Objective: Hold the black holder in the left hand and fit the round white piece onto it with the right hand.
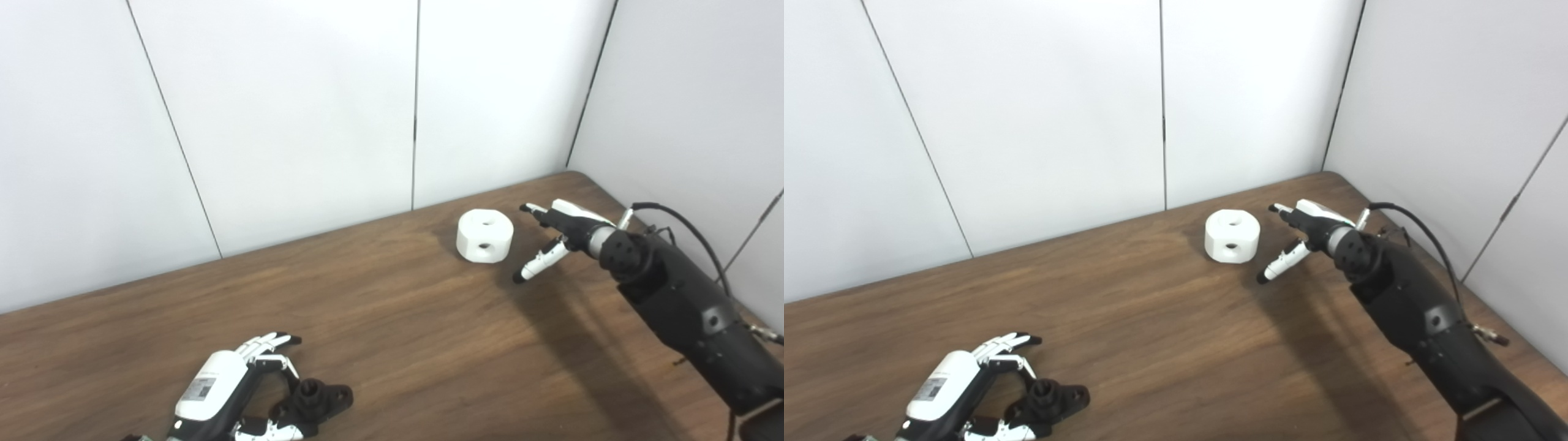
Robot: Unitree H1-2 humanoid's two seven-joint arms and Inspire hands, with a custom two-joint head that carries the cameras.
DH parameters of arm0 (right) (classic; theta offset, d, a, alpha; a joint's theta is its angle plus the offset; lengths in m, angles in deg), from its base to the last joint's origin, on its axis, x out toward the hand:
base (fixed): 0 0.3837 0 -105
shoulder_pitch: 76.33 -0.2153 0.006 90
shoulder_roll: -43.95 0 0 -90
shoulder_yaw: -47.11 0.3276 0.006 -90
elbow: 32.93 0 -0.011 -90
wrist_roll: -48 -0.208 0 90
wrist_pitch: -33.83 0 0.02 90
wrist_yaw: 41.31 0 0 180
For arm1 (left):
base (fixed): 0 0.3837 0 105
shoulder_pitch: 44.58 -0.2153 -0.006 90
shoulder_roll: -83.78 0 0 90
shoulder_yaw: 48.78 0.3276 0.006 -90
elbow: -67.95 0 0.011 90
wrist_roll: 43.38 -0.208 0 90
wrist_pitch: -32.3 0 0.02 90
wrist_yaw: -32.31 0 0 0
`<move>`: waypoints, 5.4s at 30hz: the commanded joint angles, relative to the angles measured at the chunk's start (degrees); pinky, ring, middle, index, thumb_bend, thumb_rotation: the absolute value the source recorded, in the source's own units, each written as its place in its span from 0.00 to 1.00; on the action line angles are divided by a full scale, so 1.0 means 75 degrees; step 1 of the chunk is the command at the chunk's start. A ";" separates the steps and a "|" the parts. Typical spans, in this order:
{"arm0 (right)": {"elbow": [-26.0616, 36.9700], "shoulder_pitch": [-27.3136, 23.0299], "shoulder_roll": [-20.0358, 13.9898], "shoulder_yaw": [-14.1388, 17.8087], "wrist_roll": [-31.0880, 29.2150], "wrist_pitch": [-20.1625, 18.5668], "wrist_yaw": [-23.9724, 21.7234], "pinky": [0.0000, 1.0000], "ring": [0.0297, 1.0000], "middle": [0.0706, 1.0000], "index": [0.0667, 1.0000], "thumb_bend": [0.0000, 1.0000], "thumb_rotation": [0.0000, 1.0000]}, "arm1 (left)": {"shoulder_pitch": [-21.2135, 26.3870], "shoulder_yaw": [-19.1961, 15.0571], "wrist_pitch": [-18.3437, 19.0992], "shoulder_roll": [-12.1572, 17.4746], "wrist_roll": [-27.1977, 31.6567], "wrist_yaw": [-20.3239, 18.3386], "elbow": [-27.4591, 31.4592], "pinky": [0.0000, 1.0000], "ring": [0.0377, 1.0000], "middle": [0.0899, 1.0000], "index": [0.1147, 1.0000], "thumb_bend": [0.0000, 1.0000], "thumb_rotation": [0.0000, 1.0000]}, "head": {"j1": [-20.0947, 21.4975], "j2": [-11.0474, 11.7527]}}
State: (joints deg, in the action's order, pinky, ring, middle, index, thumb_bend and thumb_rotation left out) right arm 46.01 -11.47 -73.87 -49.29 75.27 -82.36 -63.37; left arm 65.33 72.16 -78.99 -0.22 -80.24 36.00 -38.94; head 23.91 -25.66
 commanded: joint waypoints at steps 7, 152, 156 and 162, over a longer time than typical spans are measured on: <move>-0.0243 -0.0502 0.0160 -0.0281 0.0206 0.0232 0.0302 0.77 0.95 1.00 0.95 0.94 0.32 | -0.0704 0.0447 0.0687 0.0264 -0.0500 -0.1130 -0.0262 0.87 0.89 0.85 0.42 0.52 0.05 | -0.0034 -0.0046; 0.5044 -0.0354 0.2774 -0.1851 0.1352 0.1572 -0.1515 0.58 0.67 0.69 0.44 0.52 0.14 | -0.0360 0.0683 0.1470 -0.0379 -0.0680 -0.1069 -0.0281 0.93 0.91 0.88 0.42 0.52 0.05 | -0.2914 -0.1645; 0.4905 -0.0265 0.2777 -0.1960 0.1498 0.1706 -0.1565 0.58 0.67 0.70 0.44 0.52 0.14 | -0.0366 0.0666 0.1505 -0.0377 -0.0649 -0.1109 -0.0261 0.93 0.92 0.89 0.42 0.52 0.05 | -0.2926 -0.1669; 0.4558 -0.0118 0.2878 -0.2051 0.1575 0.1908 -0.1443 0.62 0.69 0.71 0.44 0.53 0.14 | -0.0381 0.0645 0.1438 -0.0358 -0.0681 -0.0996 -0.0268 0.92 0.91 0.88 0.42 0.52 0.05 | -0.2926 -0.1669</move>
State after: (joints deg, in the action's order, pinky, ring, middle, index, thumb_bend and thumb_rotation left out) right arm 79.47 -10.86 -52.36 -65.03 86.97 -69.86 -75.60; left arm 66.03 73.41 -72.12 -3.39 -80.59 34.98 -37.66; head 1.93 -38.14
